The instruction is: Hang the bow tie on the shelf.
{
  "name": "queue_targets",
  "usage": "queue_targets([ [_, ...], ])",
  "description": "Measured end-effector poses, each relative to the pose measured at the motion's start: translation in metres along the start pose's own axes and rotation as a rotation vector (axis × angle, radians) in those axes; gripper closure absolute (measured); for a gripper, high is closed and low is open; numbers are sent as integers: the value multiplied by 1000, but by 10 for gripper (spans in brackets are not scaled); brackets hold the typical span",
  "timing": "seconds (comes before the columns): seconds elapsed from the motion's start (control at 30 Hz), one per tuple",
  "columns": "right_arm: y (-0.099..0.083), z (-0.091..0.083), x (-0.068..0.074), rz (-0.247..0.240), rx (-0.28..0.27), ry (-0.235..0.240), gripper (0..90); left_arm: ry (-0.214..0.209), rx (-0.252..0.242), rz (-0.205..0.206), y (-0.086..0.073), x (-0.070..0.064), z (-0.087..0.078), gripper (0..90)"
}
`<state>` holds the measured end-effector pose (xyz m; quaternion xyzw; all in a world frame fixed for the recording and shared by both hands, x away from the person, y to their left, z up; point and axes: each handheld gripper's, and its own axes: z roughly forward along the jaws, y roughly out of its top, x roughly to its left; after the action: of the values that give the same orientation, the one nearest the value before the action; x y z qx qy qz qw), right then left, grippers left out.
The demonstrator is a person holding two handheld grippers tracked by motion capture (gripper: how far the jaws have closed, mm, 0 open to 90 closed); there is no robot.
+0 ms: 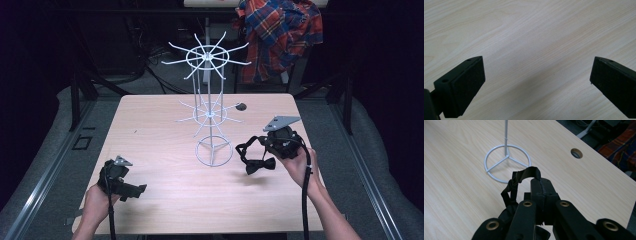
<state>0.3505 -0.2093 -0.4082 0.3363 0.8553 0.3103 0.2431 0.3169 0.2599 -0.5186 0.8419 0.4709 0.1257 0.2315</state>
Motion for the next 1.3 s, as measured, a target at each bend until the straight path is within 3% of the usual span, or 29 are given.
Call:
queue_targets([
  [1.3,44,-3,-8,3,-126,-8,900,-1,15,-10,-2,2,1,0],
])
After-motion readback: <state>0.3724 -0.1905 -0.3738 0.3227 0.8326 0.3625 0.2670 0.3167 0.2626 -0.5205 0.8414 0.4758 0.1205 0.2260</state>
